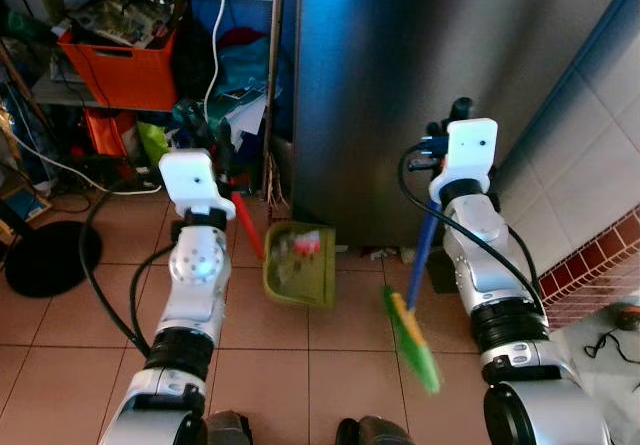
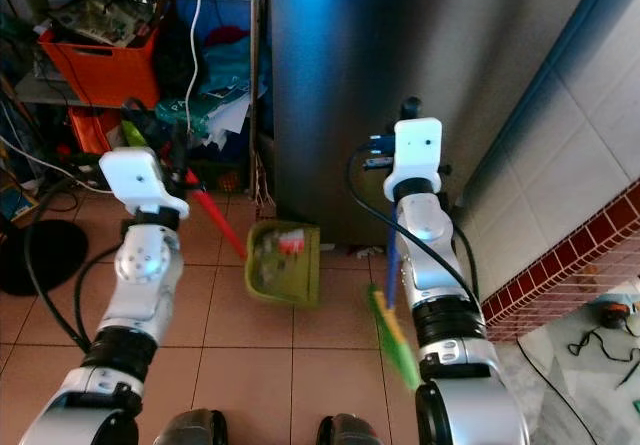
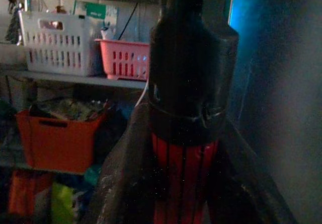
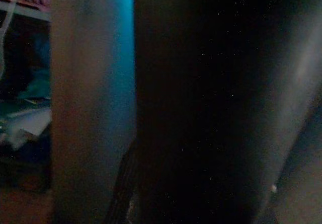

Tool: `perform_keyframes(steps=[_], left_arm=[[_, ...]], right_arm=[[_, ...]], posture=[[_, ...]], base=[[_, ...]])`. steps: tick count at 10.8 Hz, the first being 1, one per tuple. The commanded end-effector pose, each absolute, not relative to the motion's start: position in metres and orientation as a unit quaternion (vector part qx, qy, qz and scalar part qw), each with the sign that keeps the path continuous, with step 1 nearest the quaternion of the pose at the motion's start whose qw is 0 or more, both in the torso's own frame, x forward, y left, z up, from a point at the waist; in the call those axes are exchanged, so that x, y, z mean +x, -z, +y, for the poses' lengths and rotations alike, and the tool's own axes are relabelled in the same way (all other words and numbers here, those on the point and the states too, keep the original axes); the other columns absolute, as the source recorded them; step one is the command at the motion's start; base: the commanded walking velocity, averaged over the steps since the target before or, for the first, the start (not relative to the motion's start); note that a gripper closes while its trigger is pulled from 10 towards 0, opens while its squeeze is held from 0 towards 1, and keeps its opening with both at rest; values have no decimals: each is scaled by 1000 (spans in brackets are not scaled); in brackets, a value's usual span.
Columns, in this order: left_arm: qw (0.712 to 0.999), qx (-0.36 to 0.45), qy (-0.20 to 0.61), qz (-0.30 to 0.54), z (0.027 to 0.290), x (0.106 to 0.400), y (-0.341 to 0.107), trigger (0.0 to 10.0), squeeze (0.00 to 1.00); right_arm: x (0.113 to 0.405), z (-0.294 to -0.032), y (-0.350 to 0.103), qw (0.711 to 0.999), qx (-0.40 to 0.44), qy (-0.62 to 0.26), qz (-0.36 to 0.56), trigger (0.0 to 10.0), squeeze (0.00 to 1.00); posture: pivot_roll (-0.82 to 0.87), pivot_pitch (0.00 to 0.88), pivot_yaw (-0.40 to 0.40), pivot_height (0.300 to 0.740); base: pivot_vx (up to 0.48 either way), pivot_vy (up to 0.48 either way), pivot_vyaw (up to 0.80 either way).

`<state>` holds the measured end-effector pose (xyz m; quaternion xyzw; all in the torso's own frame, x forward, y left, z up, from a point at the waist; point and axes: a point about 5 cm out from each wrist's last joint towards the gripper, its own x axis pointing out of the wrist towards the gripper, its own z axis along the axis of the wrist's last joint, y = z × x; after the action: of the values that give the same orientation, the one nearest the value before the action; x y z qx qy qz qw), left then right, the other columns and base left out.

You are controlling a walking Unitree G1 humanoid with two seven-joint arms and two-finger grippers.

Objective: Sweep floor

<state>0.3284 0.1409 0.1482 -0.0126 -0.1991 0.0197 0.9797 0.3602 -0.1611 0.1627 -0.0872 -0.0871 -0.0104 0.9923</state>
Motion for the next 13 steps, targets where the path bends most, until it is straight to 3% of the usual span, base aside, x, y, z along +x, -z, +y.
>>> perform_keyframes(steps=[1,2,5,7,8,10,13], left_arm=[[979,-9,-32,-202,143,327,-154,10000,0],[982,-41,-31,-183,140,324,-156,10000,0],[980,-85,1,-178,138,320,-160,10000,0],[981,-103,1,-164,138,314,-159,10000,0],[983,-94,7,-158,136,308,-158,10000,0],[987,-86,5,-137,134,304,-153,10000,0],[987,-109,10,-122,128,298,-153,10000,0]], right_arm=[[364,-162,-172,988,-119,12,-101,10000,0],[363,-146,-171,987,-99,-69,-104,10000,0],[352,-129,-149,983,-89,-147,-65,10000,0],[350,-134,-146,992,-52,-83,-78,10000,0],[346,-145,-144,996,-32,-11,-80,10000,0],[342,-164,-139,996,-19,53,-64,10000,0],[347,-168,-140,996,-17,66,-53,10000,0]], posture=[[-18,2,-25,740],[-21,0,-9,740],[-23,0,-22,740],[-25,0,-32,740],[-23,0,-31,740],[-30,1,-39,740],[-41,7,-54,740]], base=[[0,0,0],[0,0,0],[0,0,0],[0,0,0],[0,0,0],[0,0,0],[0,0,-754]])
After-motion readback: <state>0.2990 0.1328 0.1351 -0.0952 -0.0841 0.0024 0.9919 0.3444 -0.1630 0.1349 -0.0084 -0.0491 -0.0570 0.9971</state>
